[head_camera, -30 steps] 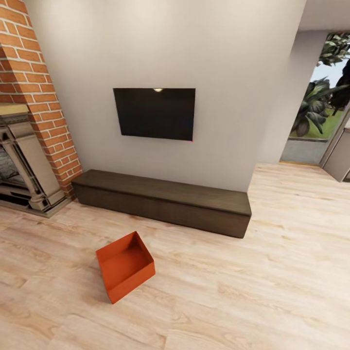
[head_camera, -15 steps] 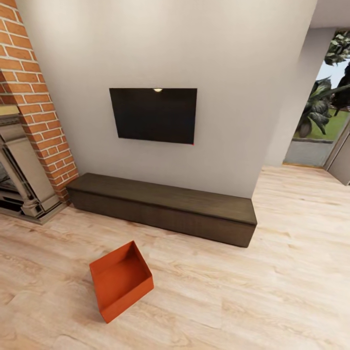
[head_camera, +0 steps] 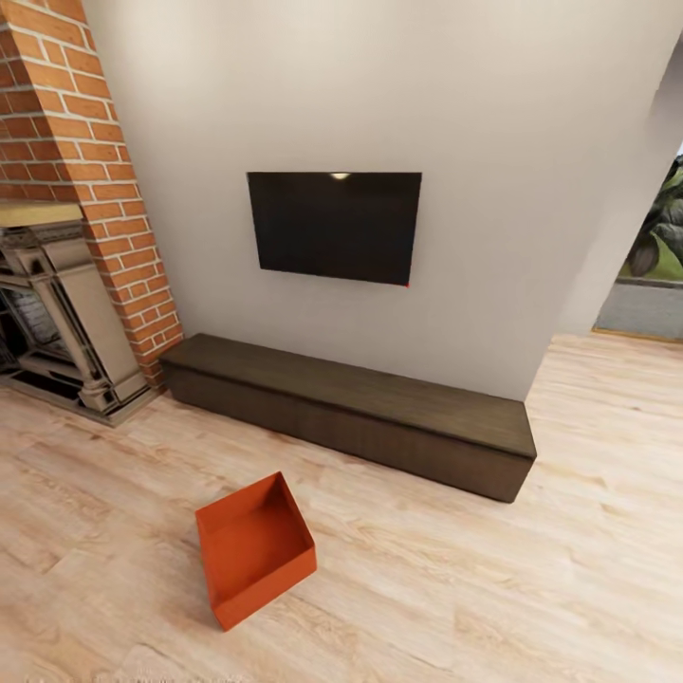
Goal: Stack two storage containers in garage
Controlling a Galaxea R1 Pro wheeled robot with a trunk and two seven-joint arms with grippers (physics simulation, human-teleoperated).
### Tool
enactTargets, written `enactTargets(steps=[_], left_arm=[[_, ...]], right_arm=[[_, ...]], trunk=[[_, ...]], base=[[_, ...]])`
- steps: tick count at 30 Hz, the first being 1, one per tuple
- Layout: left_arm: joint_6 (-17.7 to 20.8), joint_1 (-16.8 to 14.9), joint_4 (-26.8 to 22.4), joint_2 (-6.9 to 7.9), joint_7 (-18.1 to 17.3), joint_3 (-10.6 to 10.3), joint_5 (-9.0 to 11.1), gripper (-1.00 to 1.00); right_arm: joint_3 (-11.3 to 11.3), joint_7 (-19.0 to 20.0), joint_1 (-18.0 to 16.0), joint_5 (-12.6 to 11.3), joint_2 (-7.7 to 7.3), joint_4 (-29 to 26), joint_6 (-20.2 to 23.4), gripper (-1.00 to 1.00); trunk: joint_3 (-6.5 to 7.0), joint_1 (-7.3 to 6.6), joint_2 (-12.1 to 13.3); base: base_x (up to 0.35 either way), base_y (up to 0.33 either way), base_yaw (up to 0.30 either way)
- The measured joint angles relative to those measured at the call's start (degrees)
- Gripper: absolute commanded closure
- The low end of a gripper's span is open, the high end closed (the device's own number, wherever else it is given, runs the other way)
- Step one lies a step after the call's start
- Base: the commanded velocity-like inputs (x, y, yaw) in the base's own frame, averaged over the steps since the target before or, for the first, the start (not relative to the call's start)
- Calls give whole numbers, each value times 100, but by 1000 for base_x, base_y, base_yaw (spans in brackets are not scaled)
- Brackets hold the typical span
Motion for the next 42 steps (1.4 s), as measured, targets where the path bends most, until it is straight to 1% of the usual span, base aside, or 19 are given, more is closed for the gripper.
enactTargets(steps=[9,28,32,42], left_arm=[[6,0,0,-8,1,-1,0,-100],[5,0,0,-11,0,-4,-1,-100],[1,-1,1,-11,4,-3,0,-100],[0,-1,2,-19,44,1,8,-100]], right_arm=[[0,-1,-2,0,0,0,0,-100],[0,-1,-1,0,0,0,0,-100],[-1,0,2,0,0,0,-1,-100],[-1,0,1,0,0,0,-1,-100]], trunk=[[0,-1,0],[0,-3,-1],[0,-1,-1],[0,0,0]], base=[[23,0,269],[306,0,265],[163,0,88],[12,-5,6]])
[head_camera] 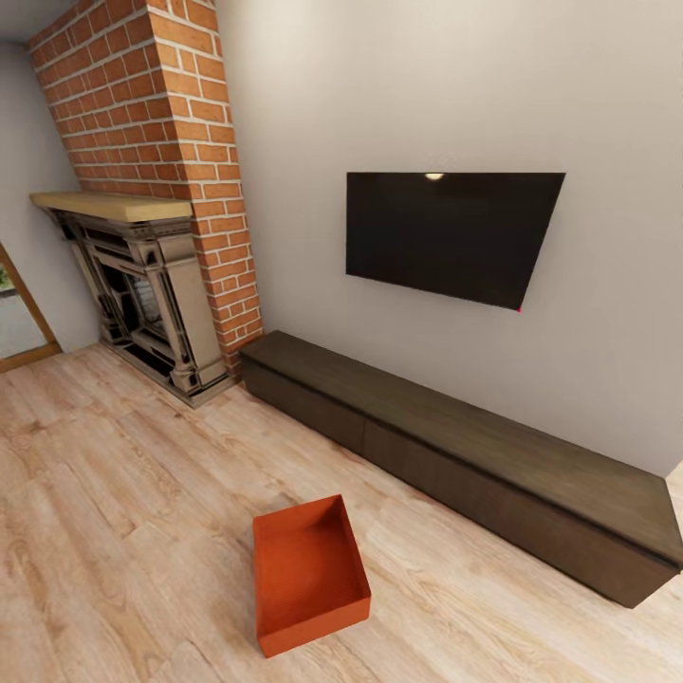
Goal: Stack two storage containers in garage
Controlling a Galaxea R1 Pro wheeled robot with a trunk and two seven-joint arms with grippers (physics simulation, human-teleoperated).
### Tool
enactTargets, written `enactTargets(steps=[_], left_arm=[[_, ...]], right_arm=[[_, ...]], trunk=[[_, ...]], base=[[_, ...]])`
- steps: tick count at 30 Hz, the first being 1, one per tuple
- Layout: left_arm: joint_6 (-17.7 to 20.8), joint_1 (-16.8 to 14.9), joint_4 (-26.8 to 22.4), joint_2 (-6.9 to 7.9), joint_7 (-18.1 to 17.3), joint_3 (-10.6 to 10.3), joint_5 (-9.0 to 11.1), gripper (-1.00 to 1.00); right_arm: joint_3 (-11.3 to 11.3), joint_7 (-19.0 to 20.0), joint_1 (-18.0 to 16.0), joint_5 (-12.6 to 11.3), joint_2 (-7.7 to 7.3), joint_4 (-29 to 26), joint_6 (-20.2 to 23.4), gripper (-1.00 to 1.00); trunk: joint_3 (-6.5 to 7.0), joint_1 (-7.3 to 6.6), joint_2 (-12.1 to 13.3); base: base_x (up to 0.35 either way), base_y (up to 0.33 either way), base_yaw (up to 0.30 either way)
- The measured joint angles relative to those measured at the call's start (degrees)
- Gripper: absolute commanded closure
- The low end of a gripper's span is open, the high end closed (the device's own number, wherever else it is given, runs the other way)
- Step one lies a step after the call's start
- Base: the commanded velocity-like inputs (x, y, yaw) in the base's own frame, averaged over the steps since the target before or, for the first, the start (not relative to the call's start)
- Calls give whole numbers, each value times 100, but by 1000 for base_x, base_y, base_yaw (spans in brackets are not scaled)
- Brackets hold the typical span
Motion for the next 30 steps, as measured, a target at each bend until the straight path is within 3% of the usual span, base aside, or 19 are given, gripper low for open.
enactTargets(steps=[12,30], left_arm=[[0,0,0,-9,3,0,1,-100],[0,2,-2,-8,3,0,0,-100]], right_arm=[[5,-3,1,0,0,0,0,-100],[1,-11,-4,0,0,0,2,-100]], trunk=[[0,-1,0],[0,-1,0]], base=[[33,-233,10],[78,-216,261]])
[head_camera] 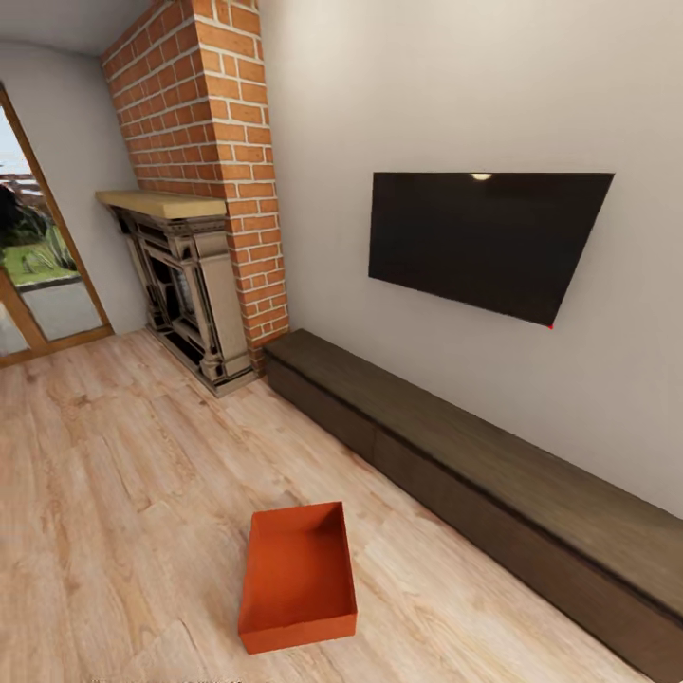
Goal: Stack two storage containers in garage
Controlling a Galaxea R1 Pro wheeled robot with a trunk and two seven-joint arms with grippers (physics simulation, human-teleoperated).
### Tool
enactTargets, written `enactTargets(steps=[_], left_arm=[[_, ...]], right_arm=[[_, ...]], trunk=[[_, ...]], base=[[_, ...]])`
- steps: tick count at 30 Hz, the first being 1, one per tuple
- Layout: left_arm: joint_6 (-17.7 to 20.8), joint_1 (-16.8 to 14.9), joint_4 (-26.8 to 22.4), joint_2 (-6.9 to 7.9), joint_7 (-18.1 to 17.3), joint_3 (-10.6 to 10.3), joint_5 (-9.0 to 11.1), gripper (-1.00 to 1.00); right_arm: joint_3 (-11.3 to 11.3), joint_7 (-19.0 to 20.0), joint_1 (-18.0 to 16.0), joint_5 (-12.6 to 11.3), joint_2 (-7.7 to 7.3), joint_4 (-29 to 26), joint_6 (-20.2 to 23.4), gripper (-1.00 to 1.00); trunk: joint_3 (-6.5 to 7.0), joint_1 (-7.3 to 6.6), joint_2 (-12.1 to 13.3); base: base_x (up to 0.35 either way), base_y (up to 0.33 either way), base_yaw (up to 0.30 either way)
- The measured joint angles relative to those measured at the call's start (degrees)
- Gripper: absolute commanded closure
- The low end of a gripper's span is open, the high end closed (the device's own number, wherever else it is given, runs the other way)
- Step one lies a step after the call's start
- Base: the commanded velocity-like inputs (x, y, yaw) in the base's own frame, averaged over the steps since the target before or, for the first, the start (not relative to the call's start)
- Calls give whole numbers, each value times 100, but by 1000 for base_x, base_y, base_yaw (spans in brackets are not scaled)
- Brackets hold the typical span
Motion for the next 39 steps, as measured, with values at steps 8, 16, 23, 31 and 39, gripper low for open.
enactTargets(steps=[8,16,23,31,39], left_arm=[[-8,-2,2,4,-4,1,1,-100],[-8,-1,2,8,-2,0,-2,-100],[-8,-1,2,7,-5,0,-7,-100],[-8,-2,2,8,0,7,-7,-100],[-8,-2,2,8,-2,8,-12,-100]], right_arm=[[-1,2,6,0,-9,0,-2,-100],[-1,3,3,0,-9,0,-1,-100],[-1,3,0,0,-9,0,-1,-100],[0,3,3,0,-9,0,-1,-100],[1,3,4,0,-5,0,-2,-100]], trunk=[[0,1,0],[0,-2,-1],[0,-1,0],[0,1,0],[0,1,0]], base=[[27,-19,67],[250,37,2],[258,95,0],[17,61,0],[0,165,0]])
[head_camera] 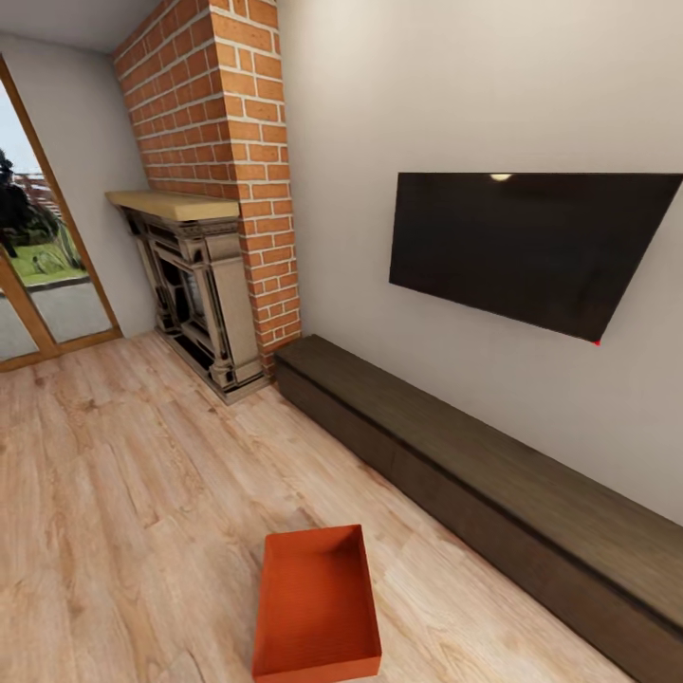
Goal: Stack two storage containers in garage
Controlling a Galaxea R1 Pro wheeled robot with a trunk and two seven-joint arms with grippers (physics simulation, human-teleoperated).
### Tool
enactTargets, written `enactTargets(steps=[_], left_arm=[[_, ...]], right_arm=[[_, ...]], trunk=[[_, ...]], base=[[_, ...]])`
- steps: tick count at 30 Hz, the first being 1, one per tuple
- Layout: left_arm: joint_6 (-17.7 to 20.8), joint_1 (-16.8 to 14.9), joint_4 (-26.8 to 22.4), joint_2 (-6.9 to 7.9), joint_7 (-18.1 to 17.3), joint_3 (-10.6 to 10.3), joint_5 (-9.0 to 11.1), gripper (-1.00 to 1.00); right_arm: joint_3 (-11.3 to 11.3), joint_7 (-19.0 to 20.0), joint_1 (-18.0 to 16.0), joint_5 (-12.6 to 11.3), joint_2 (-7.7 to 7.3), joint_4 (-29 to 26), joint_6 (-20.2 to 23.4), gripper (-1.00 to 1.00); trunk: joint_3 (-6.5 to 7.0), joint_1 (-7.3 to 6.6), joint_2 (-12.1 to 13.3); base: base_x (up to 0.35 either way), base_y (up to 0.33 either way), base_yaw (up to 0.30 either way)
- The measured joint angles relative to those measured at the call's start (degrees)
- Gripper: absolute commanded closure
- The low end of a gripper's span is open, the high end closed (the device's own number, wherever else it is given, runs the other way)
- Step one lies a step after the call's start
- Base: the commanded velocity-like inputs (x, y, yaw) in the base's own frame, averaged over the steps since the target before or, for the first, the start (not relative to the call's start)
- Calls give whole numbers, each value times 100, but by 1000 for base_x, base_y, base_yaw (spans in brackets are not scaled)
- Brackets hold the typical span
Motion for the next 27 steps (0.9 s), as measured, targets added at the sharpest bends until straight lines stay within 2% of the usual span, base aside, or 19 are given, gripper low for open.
enactTargets(steps=[5,19,27], left_arm=[[0,1,-1,-1,1,0,-3,-100],[0,1,-2,-8,2,0,-7,-100],[0,0,0,-7,2,0,-4,-100]], right_arm=[[-1,0,-4,0,1,0,1,-100],[-1,0,-3,0,-4,0,1,-100],[-2,-1,-3,0,-4,0,0,-100]], trunk=[[0,0,0],[0,0,0],[0,0,0]], base=[[0,19,101],[0,1,250],[0,0,59]])
